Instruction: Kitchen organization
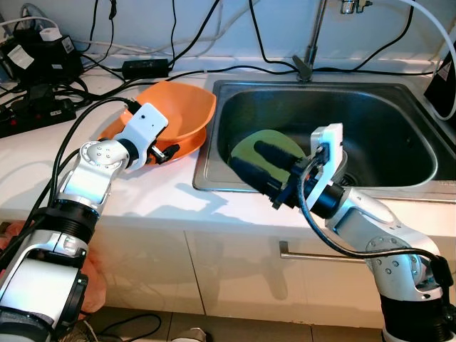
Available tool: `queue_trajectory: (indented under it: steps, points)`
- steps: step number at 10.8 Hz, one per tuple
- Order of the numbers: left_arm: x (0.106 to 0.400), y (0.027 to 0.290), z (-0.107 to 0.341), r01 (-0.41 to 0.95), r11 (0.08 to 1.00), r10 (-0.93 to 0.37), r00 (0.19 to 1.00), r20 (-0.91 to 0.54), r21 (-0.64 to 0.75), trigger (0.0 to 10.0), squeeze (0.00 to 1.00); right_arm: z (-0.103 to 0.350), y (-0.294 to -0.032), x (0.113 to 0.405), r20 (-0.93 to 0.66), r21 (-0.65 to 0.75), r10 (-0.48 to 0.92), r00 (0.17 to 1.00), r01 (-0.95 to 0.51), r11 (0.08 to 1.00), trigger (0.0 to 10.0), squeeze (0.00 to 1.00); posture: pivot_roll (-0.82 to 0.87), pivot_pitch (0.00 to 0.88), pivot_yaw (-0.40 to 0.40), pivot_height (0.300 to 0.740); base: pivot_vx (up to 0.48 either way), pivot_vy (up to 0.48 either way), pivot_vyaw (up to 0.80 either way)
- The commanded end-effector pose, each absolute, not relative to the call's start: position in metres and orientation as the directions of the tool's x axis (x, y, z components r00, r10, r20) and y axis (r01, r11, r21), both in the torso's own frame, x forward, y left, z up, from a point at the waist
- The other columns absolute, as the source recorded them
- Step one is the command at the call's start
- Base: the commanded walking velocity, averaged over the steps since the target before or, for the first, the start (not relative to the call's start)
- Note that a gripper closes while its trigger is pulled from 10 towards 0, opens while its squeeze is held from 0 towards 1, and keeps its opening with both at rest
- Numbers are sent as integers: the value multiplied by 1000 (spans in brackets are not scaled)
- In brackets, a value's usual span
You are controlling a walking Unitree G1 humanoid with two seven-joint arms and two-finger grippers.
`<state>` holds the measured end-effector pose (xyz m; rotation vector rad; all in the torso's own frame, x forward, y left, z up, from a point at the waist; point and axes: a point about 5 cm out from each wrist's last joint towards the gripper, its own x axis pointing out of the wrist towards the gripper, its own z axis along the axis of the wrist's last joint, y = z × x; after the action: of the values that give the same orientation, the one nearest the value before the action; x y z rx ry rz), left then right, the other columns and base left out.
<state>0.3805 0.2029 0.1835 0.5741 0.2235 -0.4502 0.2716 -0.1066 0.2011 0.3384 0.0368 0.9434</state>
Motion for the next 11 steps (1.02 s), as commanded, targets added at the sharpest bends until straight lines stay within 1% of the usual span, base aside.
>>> queue_trajectory:
  steps: [1, 5, 7, 8, 9, 10, 11]
  points:
    - [382, 203, 184, 482, 743, -354, 872, -338, 465, 0, 0, 204, -106, 268, 119, 293, 802, 586, -792, 535, 10000, 0, 116, 13, 78, 740, 0, 0, 0]
    - [383, 206, 182, 484, 745, -357, 871, -338, 459, 0, 0, 203, -107, 269, 110, 291, 801, 588, -790, 539, 10000, 0, 117, 13, 74, 740, 0, 0, 0]
    - [384, 207, 183, 469, 743, -352, 881, -317, 477, 0, 0, 202, -106, 269, 107, 293, 800, 590, -788, 542, 10000, 0, 118, 11, 75, 740, 0, 0, 0]
    - [385, 207, 186, 447, 749, -344, 893, -289, 490, 0, 0, 201, -106, 269, 106, 293, 800, 591, -787, 542, 10000, 0, 114, 11, 78, 740, 0, 0, 0]
    - [389, 210, 200, 349, 792, -299, 937, -180, 501, 0, 0, 201, -106, 269, 105, 294, 798, 594, -785, 545, 10000, 0, 113, 10, 78, 740, 0, 0, 0]
    - [391, 212, 209, 301, 800, -283, 952, -116, 520, 0, 0, 200, -106, 269, 103, 296, 797, 595, -783, 547, 10000, 0, 114, 11, 75, 740, 0, 0, 0]
    - [391, 213, 211, 287, 801, -278, 955, -99, 525, 0, 0, 200, -106, 269, 104, 296, 797, 595, -783, 547, 10000, 0, 114, 11, 75, 740, 0, 0, 0]
